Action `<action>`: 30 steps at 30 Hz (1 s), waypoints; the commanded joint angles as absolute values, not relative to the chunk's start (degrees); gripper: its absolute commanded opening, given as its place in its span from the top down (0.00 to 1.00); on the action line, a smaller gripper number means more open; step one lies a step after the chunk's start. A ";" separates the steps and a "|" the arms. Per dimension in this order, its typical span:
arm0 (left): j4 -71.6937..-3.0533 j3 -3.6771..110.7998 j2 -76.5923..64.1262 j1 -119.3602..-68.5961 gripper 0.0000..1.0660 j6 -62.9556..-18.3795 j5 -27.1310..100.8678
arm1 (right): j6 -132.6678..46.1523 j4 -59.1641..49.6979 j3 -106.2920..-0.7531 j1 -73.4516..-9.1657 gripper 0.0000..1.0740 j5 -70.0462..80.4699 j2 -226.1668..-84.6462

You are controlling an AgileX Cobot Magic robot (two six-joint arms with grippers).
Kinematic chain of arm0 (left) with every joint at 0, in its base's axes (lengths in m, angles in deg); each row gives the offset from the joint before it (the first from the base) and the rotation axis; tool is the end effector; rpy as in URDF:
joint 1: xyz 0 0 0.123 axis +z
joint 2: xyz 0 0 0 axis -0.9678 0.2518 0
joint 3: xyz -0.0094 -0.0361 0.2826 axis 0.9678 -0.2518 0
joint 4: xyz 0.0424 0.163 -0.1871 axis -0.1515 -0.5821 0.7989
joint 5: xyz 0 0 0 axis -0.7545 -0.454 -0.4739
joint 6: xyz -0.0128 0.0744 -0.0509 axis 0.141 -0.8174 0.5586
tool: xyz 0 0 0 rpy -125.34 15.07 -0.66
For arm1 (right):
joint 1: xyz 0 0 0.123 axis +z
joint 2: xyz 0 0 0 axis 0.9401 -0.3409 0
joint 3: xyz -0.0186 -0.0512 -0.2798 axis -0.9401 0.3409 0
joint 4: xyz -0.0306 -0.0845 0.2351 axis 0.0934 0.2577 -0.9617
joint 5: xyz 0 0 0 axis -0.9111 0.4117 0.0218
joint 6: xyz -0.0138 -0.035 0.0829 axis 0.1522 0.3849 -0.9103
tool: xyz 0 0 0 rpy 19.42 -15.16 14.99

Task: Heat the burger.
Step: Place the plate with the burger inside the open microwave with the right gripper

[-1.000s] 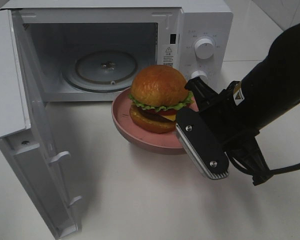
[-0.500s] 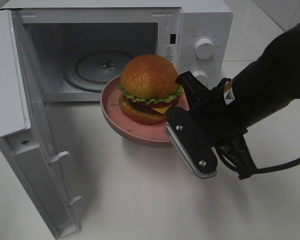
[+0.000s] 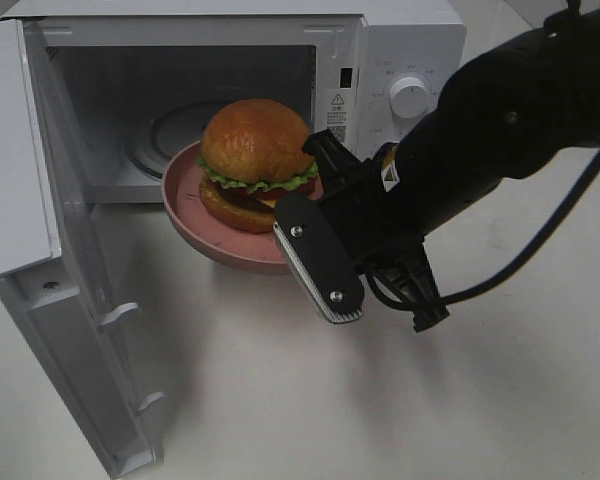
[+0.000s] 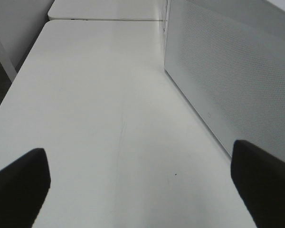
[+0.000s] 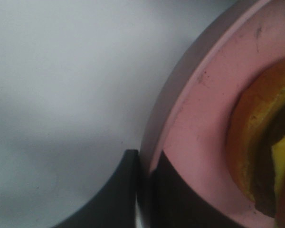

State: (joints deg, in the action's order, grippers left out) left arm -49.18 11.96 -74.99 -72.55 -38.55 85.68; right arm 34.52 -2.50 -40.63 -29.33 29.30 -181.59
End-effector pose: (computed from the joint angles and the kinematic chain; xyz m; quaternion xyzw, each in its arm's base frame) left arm -0.0049 -0.0041 0.2785 -0.0080 0.8478 -0.0035 0.5303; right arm 0.2518 0.2153 0.1999 -0.8469 0.4430 -0.1147 0.2710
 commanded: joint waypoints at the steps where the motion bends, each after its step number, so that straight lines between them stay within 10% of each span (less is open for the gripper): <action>1: -49.06 11.85 -76.08 -72.72 0.08 -38.38 85.28 | 33.55 -2.04 -43.78 -29.16 1.00 26.84 -183.25; 30: -49.06 11.85 -76.08 -72.72 0.08 -38.38 85.28 | 26.50 1.97 -64.06 -29.16 1.00 35.38 -198.38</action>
State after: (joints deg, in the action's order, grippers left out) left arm -49.18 11.96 -74.99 -72.55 -38.55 85.68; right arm 27.53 0.77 -62.98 -29.33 37.44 -199.07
